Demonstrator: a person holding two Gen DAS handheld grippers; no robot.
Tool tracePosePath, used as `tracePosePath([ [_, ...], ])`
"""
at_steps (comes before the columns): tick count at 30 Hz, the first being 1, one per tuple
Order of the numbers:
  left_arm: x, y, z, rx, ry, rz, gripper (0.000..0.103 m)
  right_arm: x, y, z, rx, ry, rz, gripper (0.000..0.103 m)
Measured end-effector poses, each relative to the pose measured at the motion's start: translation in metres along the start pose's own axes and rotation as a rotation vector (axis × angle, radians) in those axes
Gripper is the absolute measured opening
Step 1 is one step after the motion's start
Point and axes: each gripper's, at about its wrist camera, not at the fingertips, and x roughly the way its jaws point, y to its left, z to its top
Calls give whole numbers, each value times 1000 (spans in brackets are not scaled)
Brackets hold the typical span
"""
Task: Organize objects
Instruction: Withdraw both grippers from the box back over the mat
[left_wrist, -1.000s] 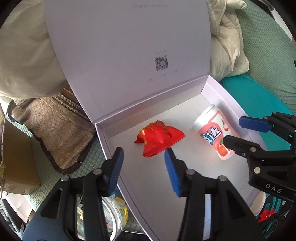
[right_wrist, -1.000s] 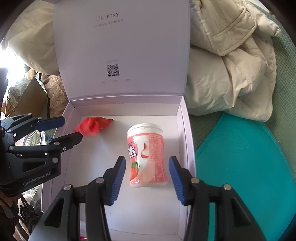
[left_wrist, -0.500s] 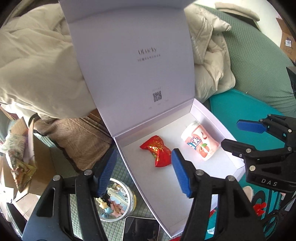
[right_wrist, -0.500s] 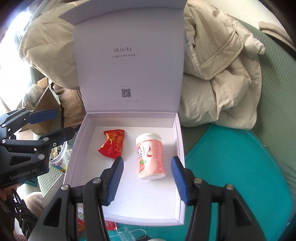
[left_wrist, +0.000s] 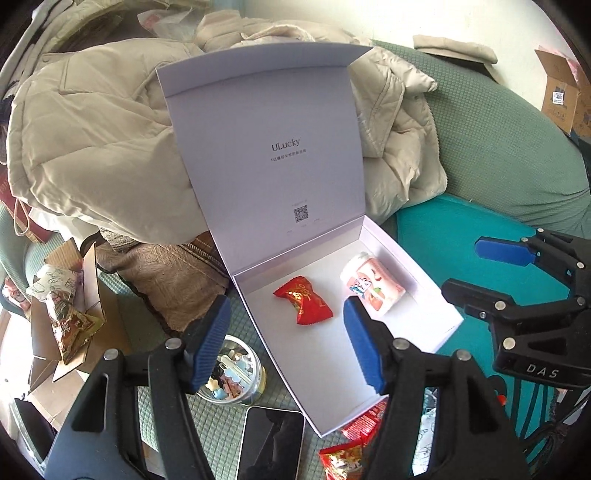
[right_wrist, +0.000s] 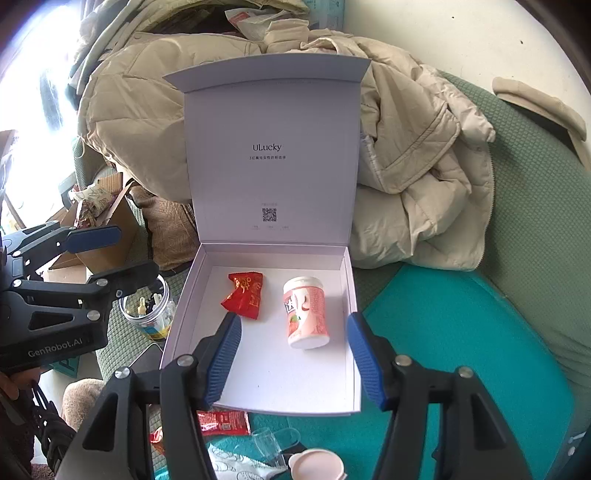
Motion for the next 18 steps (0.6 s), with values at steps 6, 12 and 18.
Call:
tracePosePath([
  [6,-17,-7,-8,11,-7,5,64,-16,4,-11,20,-7,-2,62],
  [12,-34,-14,-21,14,-23,2,65,-35,12,-24,12,-13,-13,62],
  [18,-45,-21,-38,21,-23,-28,66,-49,20,-39,18,-16,-21,62],
])
